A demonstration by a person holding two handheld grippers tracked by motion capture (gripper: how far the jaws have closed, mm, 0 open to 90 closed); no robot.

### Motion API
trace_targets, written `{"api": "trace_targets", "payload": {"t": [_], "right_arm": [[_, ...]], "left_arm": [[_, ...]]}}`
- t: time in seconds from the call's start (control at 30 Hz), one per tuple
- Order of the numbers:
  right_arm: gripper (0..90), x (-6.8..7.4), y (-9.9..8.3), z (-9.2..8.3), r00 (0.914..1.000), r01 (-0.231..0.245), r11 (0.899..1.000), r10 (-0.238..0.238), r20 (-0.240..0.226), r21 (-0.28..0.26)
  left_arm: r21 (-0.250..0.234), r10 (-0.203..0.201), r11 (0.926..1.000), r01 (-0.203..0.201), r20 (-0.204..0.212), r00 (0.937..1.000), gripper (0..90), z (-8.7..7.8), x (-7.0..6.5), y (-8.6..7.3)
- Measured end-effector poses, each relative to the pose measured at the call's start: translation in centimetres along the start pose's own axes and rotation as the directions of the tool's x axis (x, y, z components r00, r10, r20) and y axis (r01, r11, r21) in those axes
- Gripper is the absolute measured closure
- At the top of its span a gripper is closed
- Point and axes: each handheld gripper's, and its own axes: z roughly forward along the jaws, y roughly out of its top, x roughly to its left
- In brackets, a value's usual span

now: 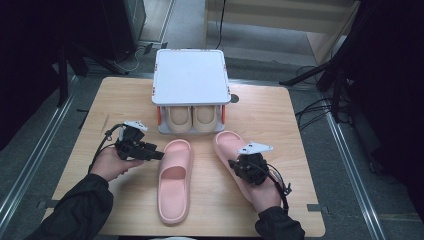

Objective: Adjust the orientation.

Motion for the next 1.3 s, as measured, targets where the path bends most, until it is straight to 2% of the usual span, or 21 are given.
{"api": "trace_targets", "payload": {"t": [0.23, 0.43, 0.5, 0.8, 0.93, 1.17, 1.3], "right_arm": [[84.2, 1.7, 0.2, 1.9, 0.9989, 0.038, 0.999, -0.037, -0.029, 0.026], [84.6, 3.1, 0.4, 3.5, 0.9978, 0.052, 0.997, -0.050, -0.045, 0.053], [84.7, 3.6, 0.4, 4.0, 0.9974, 0.064, 0.996, -0.062, -0.038, 0.058], [84.3, 4.7, 0.5, 4.5, 0.9951, 0.094, 0.994, -0.092, -0.035, 0.061], [82.4, 4.9, 0.4, 4.7, 0.9928, 0.113, 0.991, -0.110, -0.047, 0.068], [68.3, 4.4, 0.6, 4.6, 0.9910, 0.087, 0.994, -0.081, -0.107, 0.062], [66.0, 4.1, 0.8, 3.8, 0.9876, 0.085, 0.995, -0.077, -0.137, 0.058]], "left_arm": [[0.013, 0.008, 0.9999, -0.008, 0.005, 1.0000, 45.4, 0.1, -0.1, 0.0], [0.015, 0.013, 0.9998, -0.013, 0.010, 0.9999, 45.6, 0.1, -0.3, -0.1], [0.018, 0.010, 0.9998, -0.011, 0.009, 0.9999, 45.6, 0.1, -0.3, -0.2], [0.013, 0.016, 0.9998, -0.016, 0.006, 0.9999, 45.7, 0.0, -0.3, -0.4], [0.012, 0.014, 0.9998, -0.014, 0.004, 0.9999, 45.7, -0.1, -0.3, -0.5], [0.010, 0.009, 0.9999, -0.009, 0.005, 0.9999, 45.6, -0.2, -0.2, -0.5], [0.009, 0.010, 0.9999, -0.010, 0.002, 0.9999, 45.6, -0.3, -0.1, -0.5]]}}
